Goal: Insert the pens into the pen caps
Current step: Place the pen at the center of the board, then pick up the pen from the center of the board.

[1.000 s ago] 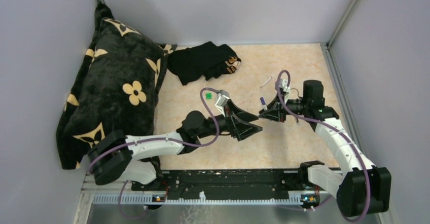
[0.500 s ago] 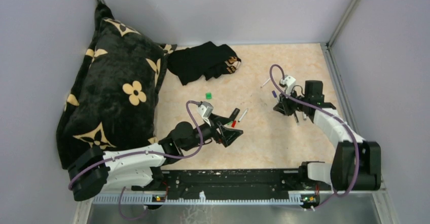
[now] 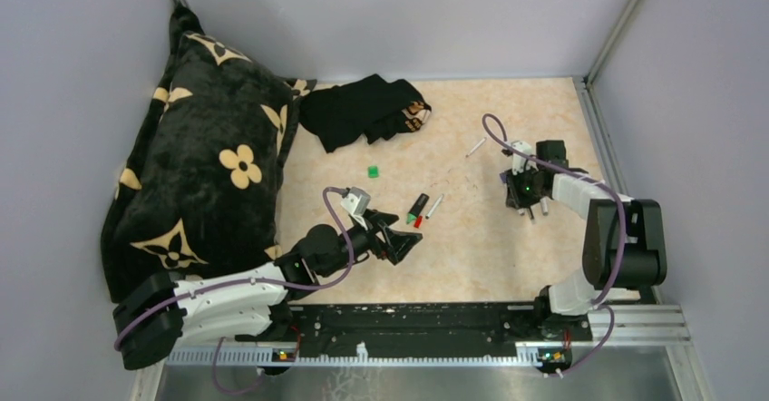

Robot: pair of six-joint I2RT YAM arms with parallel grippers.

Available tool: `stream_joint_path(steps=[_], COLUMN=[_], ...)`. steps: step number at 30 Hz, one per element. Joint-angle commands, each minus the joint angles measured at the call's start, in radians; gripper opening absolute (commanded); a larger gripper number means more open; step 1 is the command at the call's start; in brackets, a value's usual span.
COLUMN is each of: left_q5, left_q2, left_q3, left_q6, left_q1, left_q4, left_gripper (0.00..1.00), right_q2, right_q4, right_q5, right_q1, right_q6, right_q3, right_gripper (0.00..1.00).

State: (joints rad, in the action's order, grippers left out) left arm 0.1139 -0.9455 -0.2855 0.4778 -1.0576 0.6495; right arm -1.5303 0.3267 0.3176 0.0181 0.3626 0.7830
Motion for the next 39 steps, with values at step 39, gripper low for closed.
stream_joint_path(steps=[39], left_q5=[-0.043], left_q2=[-0.381], left_q3=[-0.451], left_q6=[-0.047], left_q1=[0.125], left_q4=[-0.468], left_gripper=[0.88], right_q2=[0.46], right_q4=[0.103], right_q5=[0.79], right_q1=[0.048], right_q6=[-0.042], right_q3=[0.192], right_gripper=[0.38])
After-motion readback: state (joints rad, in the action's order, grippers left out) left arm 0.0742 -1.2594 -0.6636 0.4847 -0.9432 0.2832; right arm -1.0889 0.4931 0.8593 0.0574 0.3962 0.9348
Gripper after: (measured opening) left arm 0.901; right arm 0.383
